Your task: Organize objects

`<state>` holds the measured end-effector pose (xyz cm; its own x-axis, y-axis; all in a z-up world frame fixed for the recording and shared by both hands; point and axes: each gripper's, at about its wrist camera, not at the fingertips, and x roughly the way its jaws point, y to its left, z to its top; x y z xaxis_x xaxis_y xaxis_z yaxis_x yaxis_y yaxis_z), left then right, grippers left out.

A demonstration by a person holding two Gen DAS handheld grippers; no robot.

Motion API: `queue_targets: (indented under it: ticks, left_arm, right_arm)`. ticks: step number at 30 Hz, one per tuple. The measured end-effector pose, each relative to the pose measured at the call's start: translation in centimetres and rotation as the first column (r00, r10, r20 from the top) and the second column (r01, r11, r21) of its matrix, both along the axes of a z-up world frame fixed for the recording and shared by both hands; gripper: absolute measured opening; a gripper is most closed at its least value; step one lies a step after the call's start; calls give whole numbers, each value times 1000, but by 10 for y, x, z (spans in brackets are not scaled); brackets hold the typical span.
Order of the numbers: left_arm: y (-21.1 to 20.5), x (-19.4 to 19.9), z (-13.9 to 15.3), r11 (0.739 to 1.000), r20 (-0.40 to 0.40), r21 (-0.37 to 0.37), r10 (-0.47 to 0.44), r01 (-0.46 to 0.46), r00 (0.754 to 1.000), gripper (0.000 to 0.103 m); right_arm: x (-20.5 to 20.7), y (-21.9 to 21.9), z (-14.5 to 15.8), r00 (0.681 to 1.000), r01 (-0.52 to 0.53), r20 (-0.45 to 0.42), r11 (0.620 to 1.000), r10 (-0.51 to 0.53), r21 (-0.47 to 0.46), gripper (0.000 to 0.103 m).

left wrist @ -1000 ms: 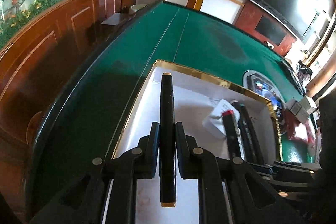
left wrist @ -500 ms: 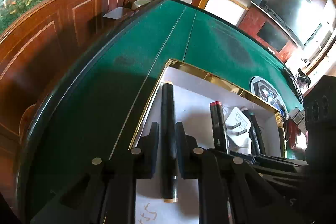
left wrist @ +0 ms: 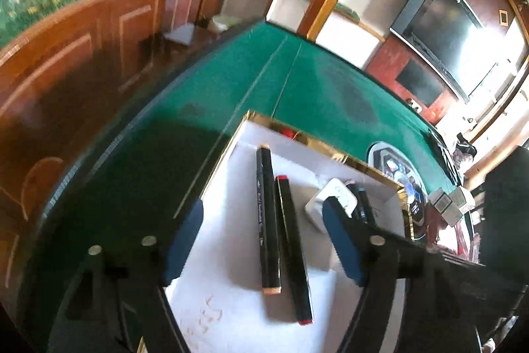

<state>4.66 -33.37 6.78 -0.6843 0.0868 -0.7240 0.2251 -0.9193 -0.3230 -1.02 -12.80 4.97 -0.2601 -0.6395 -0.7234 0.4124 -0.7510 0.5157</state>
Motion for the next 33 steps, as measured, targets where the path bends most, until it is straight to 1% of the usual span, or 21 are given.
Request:
queue_targets:
  ticks: [1,2,3,5,7,9,11,12,13,14,16,17,19,21,23,25,29,31,33]
  left_arm:
    - [6,5,7,1000,-16,-25,-3,3,1000,75]
    - [13,9,15,998,-32,-58,-10,8,999,77]
    - [24,14,24,995,-48,-101,-22,17,999,80]
    - [43,23,38,985,-84,-168,-46,32,995,84]
    - [67,34,51,970,-119,-240,-74,43,990,86]
    - [90,44,60,958,-148,-283,-94,49,984,88]
    - [106,51,66,955,-170,-292,-105,52,980,89]
    - [115,55,68,954,-177,-295,-110,55,978,90]
    - [124,58,69,953,-181,-297,-117,59,977,90]
    - [131,61,70,952,-184,-299,-122,63,975,90]
    - [149,65,71,949,-188,-305,-139,76,972,91]
    - [159,65,71,946,-186,-310,-152,89,971,91]
    - [183,67,69,938,-175,-328,-179,114,968,91]
    - [203,65,66,925,-150,-350,-208,145,966,91]
    - [223,63,62,914,-129,-369,-232,170,964,91]
    - [241,58,57,903,-107,-386,-249,190,963,92]
    - [274,46,42,886,-56,-403,-276,231,960,91]
    - [287,40,34,881,-30,-400,-287,252,957,91]
    - [298,30,20,881,9,-380,-301,281,954,91]
  right_arm:
    - [5,6,8,999,7,-36,1000,-7,0,65]
    - [11,15,18,996,17,-84,1000,-17,3,75]
    - [18,24,28,991,28,-135,1000,-26,12,77]
    - [34,41,47,968,50,-250,997,-35,53,86]
    - [52,61,63,934,99,-354,990,-58,97,94]
    - [65,82,75,897,161,-430,981,-98,112,96]
    - [76,107,85,846,251,-508,961,-161,114,99]
    - [83,121,88,813,301,-548,948,-196,108,100]
    - [91,137,92,763,366,-600,926,-240,94,103]
    - [98,150,94,716,420,-641,904,-276,79,103]
    - [105,179,94,623,530,-700,847,-350,48,103]
    - [103,192,92,607,569,-699,821,-378,49,103]
    - [87,223,83,608,645,-657,759,-446,82,103]
    - [74,254,72,598,686,-625,723,-502,77,103]
    - [66,275,63,592,712,-604,697,-534,81,103]
    - [57,300,55,600,717,-574,693,-556,78,103]
    - [41,327,47,611,719,-545,691,-575,77,103]
    - [36,344,40,610,720,-530,692,-589,60,103]
    - [35,356,34,612,718,-507,695,-607,34,103]
